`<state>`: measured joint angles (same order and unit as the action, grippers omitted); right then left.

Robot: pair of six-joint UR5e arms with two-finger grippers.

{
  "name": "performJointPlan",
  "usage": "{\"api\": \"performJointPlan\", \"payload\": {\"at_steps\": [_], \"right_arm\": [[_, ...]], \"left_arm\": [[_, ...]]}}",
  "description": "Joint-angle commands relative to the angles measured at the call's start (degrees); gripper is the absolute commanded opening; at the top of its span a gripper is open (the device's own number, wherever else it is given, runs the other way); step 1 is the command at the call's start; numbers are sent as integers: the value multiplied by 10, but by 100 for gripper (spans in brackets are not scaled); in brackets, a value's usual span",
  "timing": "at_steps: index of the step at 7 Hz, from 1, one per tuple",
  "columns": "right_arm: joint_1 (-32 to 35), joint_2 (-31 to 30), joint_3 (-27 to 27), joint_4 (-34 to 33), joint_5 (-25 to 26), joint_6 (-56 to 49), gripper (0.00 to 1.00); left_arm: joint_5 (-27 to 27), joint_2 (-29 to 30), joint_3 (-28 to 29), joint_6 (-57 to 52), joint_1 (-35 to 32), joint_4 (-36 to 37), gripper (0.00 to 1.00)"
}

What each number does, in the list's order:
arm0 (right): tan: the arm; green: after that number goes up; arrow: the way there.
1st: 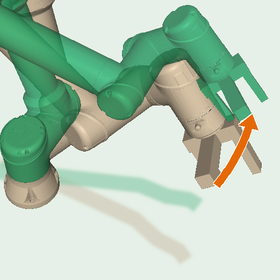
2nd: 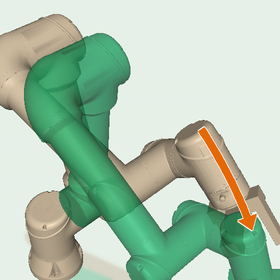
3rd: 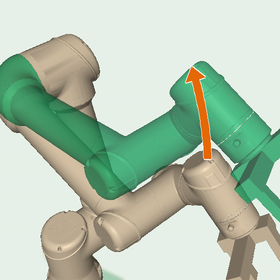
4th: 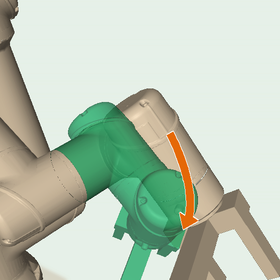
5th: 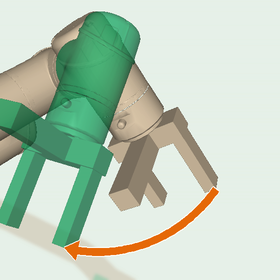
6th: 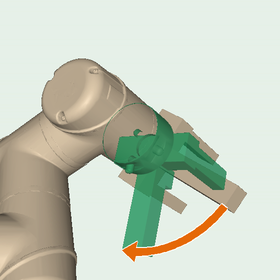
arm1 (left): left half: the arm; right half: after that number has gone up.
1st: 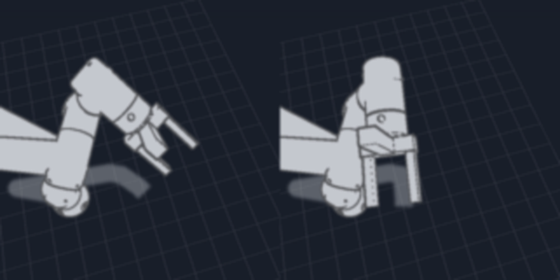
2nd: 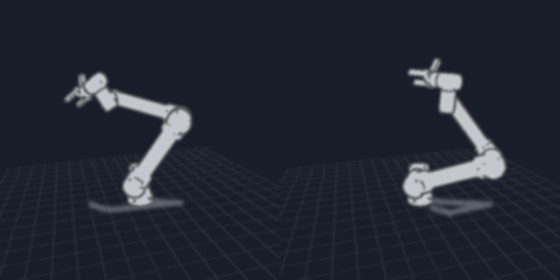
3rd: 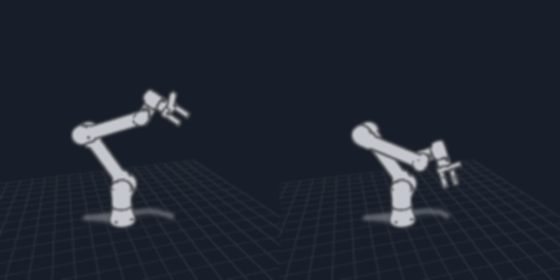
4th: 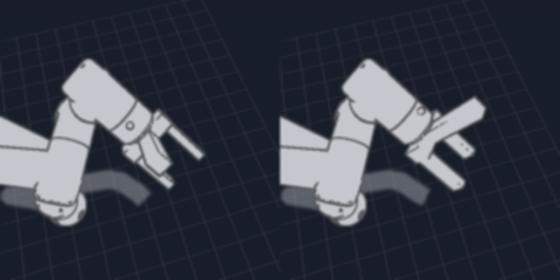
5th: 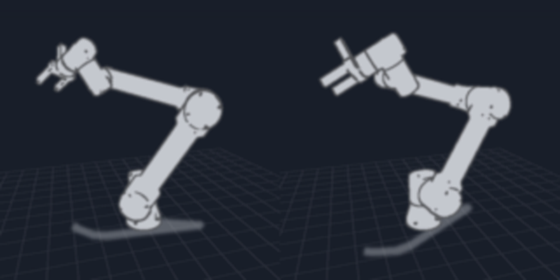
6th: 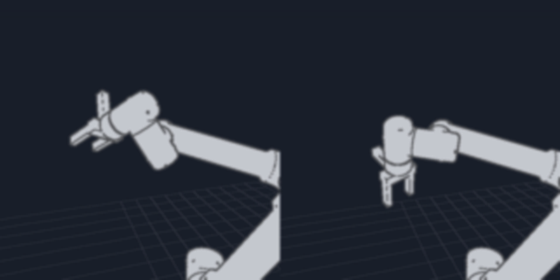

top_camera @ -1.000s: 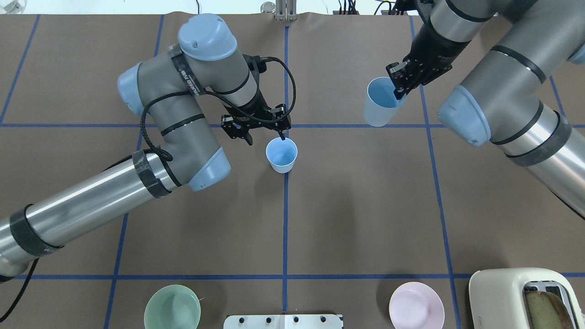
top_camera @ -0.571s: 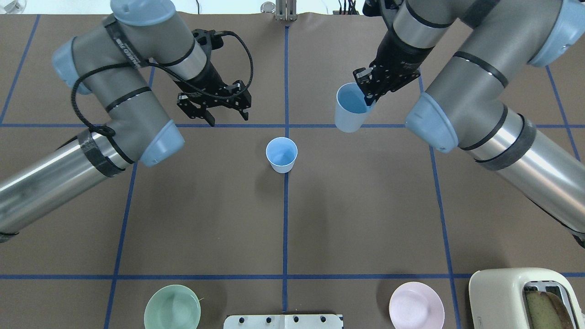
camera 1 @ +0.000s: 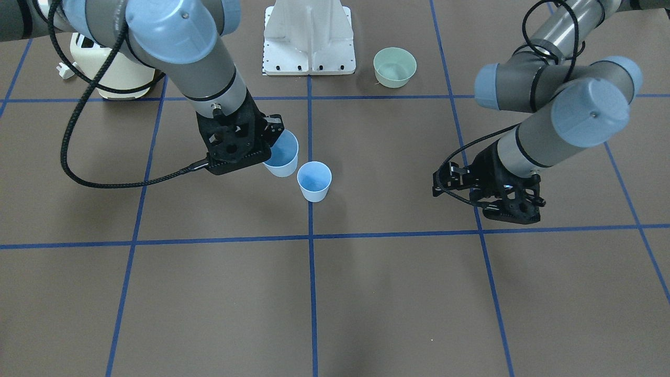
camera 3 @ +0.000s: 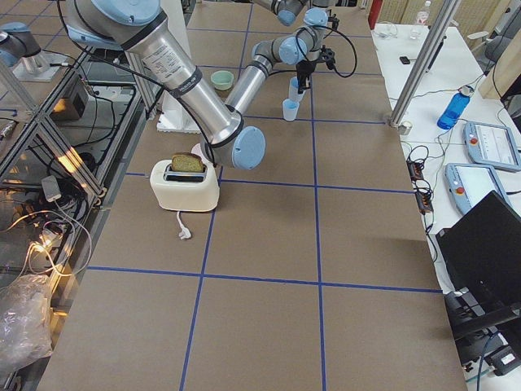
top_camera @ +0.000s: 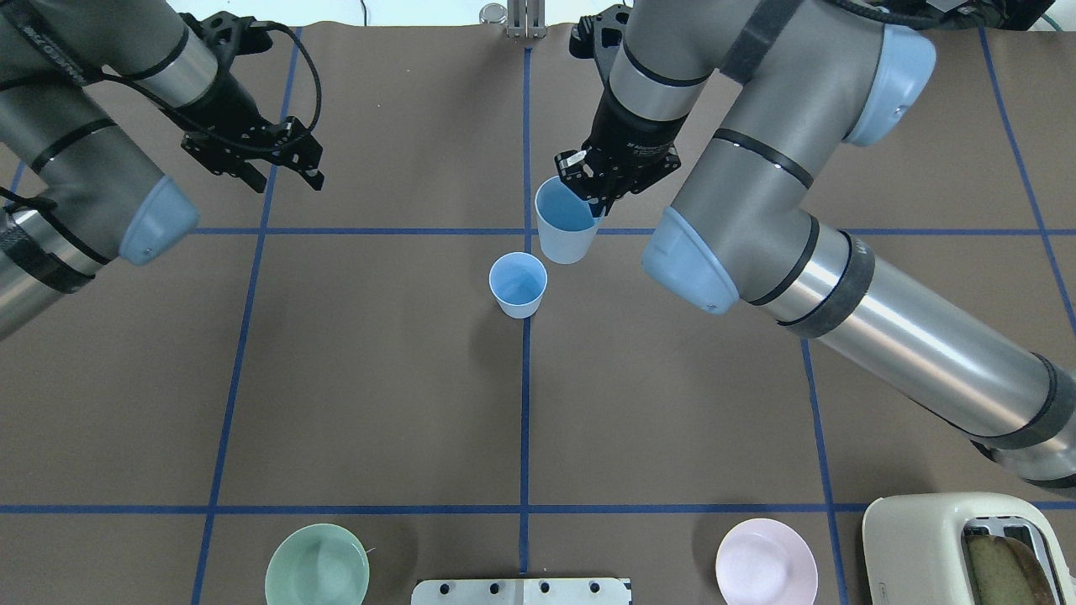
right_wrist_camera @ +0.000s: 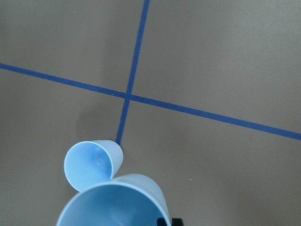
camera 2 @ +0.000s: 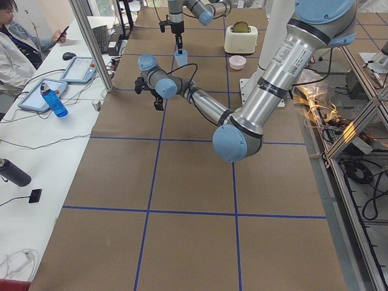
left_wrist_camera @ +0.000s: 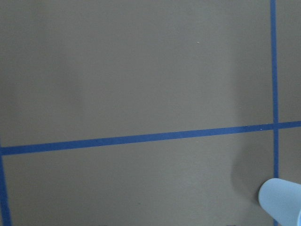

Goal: Stack blue cups with both arms
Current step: 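Move the right gripper's cup over the placed cup while the left gripper withdraws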

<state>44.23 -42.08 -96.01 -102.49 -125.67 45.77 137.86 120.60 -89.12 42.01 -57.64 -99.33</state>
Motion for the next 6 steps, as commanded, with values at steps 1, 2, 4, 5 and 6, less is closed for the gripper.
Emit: {"api": "performJointPlan", "payload": {"at_steps": [1, 2, 4, 5, 6], "right_arm": [[-32, 10, 16, 25, 31, 24, 0], [-45, 9, 24, 46, 50, 33, 0], [-58, 9, 28, 55, 65, 38, 0], [-63, 9, 28, 55, 75, 40, 0], [-68, 8, 31, 63, 80, 45, 0]], "left_arm": [[2, -35, 1, -124, -41, 34, 87], [1, -36, 3, -138, -47, 39, 87], [1, -44, 0, -138, -46, 39, 86], [0, -45, 0, -138, -46, 38, 86], [-1, -46, 0, -138, -46, 38, 86]]}}
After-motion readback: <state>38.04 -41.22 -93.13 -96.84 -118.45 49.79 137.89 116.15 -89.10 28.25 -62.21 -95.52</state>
